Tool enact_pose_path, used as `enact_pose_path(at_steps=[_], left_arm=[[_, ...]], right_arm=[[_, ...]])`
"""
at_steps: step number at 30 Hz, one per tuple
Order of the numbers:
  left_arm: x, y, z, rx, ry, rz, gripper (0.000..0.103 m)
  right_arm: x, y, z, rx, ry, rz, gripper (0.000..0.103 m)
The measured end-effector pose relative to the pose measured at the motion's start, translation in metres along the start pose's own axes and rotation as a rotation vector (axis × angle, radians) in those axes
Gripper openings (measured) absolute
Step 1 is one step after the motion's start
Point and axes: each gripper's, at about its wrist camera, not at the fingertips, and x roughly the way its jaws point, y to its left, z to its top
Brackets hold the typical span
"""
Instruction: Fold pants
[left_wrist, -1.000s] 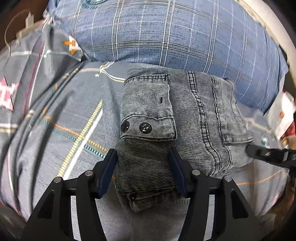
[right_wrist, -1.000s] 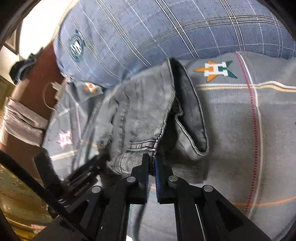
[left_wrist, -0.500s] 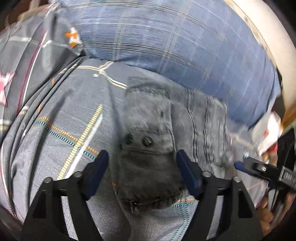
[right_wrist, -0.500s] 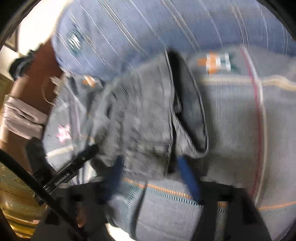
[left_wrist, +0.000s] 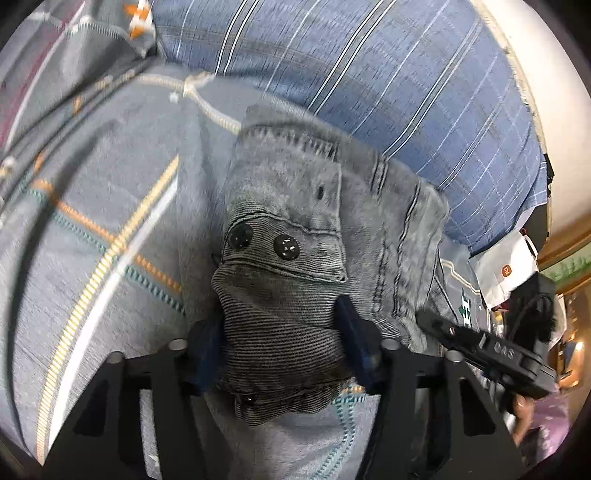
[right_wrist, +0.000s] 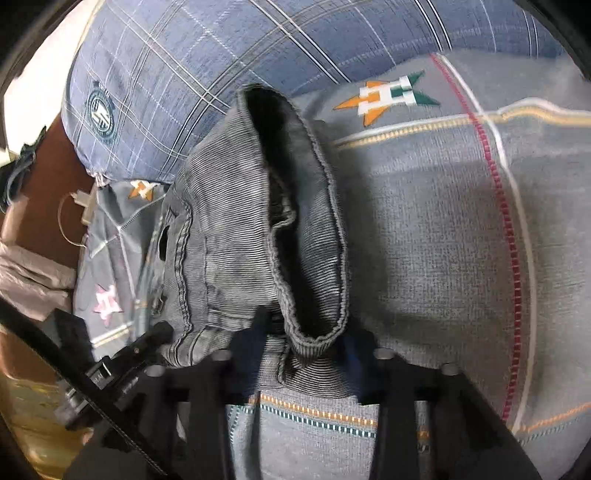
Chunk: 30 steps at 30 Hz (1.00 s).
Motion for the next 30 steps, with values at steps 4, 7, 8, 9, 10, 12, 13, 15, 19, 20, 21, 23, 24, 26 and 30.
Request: enact_pose_path(at_steps=[4,7,8,9,10,12,13,15,19,20,21,23,24,26,30], left_arm=[[-0.01,-0.007,0.01,0.082,-0.073,0.039,0.051],[0.011,-0.003,0.015,0.11,0.042,0.082,0.055],[0.009,-0.001,0.017,0.11,0.043,0.074,0.055],[0.005,0.001,0.02,0.103,0.04,0.066,0.055],[-0.004,0.001,0.026,0.09,0.022,0.06,0.055],[-0.021,-0.002,0.038,0.09,-0.027,0.045,0.059],[-0.03,-0.003,0.05,0.09,-0.06,0.037,0.069],[-0.036,-0.005,0.066,0.08,-0.089,0.052,0.076],[-0.003,-0.011,0.118,0.077,0.022,0.034,0.076],[0.012,-0.008,0.131,0.052,0.041,0.028,0.076],[0.017,-0.005,0.133,0.037,0.047,0.023,0.076],[0.038,0.004,0.143,0.003,0.064,-0.014,0.069],[0.045,0.009,0.141,-0.011,0.068,-0.037,0.065],[0.061,0.023,0.135,-0.075,0.108,-0.041,0.061],[0.077,0.032,0.134,-0.132,0.156,-0.074,0.047]], right_arm=[[-0.027,0.023,-0.009,-0.053,-0.016,-0.003,0.021],[-0.002,0.015,-0.01,-0.034,0.049,-0.066,0.033],[0.007,0.012,-0.01,-0.023,0.074,-0.075,0.038],[0.01,0.004,-0.008,0.01,0.08,-0.049,0.046],[0.006,0.0,-0.006,0.035,0.073,-0.013,0.047],[-0.017,0.0,0.003,0.04,0.015,0.057,0.051],[-0.031,0.003,0.007,0.028,-0.034,0.082,0.067],[-0.05,0.008,0.019,0.016,-0.097,0.1,0.089],[-0.05,0.024,0.066,0.003,-0.091,0.094,0.089],[-0.042,0.032,0.076,-0.017,-0.092,0.083,0.089],[-0.036,0.035,0.088,-0.04,-0.092,0.069,0.089],[-0.015,0.033,0.106,-0.05,-0.086,0.046,0.086],[-0.008,0.025,0.104,-0.035,-0.077,0.05,0.082],[0.014,0.008,0.102,0.013,-0.053,0.073,0.067],[0.026,-0.01,0.105,0.073,-0.019,0.133,0.065]])
